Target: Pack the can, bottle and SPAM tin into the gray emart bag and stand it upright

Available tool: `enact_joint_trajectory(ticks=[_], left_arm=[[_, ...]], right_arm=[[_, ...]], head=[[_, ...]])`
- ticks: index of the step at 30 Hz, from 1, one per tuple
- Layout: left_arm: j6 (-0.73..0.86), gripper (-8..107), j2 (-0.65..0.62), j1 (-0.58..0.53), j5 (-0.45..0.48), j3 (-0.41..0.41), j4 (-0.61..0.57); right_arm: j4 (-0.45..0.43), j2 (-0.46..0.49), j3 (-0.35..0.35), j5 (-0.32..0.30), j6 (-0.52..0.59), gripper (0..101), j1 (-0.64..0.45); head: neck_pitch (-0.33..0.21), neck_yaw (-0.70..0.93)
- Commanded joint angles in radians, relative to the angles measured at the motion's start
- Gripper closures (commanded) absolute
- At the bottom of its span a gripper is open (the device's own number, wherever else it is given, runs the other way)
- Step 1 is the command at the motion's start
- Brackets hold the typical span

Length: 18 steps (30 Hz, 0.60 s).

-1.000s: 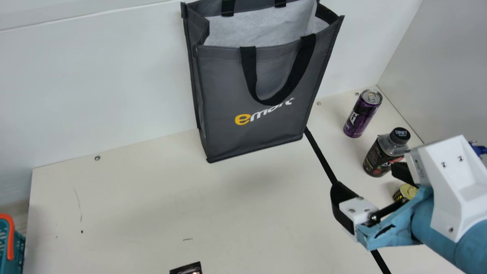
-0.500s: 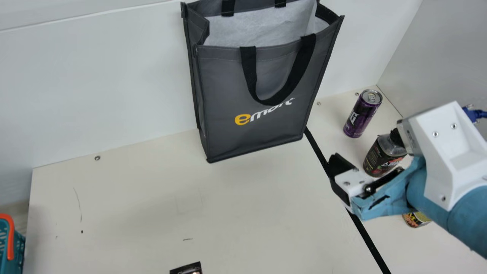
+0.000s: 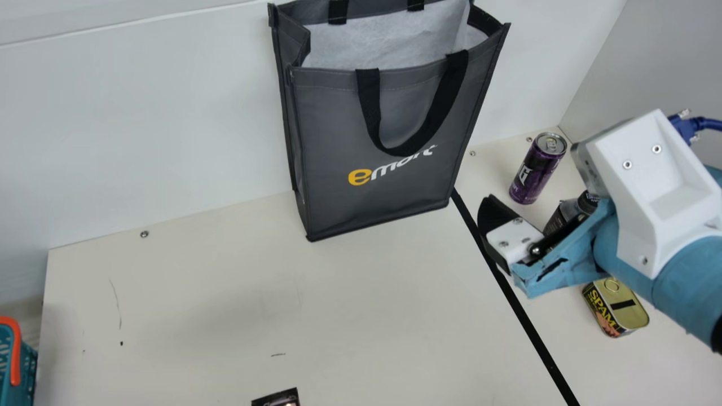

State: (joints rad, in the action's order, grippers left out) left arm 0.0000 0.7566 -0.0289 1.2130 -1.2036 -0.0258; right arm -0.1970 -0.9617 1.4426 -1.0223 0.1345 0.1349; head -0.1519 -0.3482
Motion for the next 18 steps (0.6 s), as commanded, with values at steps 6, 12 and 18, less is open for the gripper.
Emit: enact_joint_trajectory(ticks=[6,12,18], left_arm=[[0.000,9,0.000,0.000,0.000,0.000,0.000],[0.000,9,0.000,0.000,0.000,0.000,0.000],[0.000,9,0.000,0.000,0.000,0.000,0.000]], right_arm=[[0.010,-0.037,0.060,0.004,0.063,6,0.007],[0.050,-0.077,0.118,0.001,0.141,6,-0.004],[0.118,-0.123,0.184,-0.001,0.245,6,-0.037]], head=[[-0.023,-0.001],[-0.023,-0.001],[-0.023,-0.001]])
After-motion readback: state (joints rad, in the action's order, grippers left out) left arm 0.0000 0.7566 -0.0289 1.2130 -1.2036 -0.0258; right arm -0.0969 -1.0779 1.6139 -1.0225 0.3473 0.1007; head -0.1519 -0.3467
